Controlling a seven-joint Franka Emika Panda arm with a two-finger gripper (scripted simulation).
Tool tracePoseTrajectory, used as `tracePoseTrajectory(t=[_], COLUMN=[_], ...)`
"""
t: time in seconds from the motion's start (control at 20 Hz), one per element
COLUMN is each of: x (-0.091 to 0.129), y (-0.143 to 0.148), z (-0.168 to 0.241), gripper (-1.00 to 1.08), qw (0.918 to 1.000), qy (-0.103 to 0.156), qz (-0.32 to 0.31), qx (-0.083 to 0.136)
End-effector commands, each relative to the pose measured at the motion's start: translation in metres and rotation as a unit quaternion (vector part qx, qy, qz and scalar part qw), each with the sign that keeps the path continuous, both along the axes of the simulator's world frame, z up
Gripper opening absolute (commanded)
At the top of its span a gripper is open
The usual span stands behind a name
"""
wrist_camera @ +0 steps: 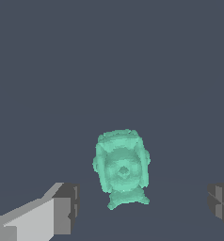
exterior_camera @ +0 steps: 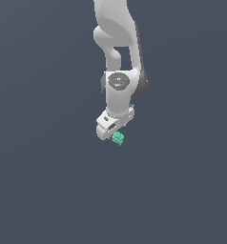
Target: Pick up the object and move it to a goal position.
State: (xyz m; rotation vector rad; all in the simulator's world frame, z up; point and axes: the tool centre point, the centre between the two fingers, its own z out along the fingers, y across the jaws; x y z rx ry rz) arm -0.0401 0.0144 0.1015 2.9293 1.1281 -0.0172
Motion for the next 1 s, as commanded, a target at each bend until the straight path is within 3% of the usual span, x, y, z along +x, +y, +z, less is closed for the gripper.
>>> tracePoseTrajectory(t=[0.0, 0.4, 0.95], x=[-0.002, -0.006, -0.007], y=[0.003, 0.007, 0.007], z=[-0.003, -0.009, -0.026], gripper=[1.00, 1.00, 1.00], qw=[0.9997, 0.9975, 0.9974], qy=[-0.002, -0.004, -0.004], qz=[0.026, 0.070, 0.072], qx=[0.001, 0.003, 0.003])
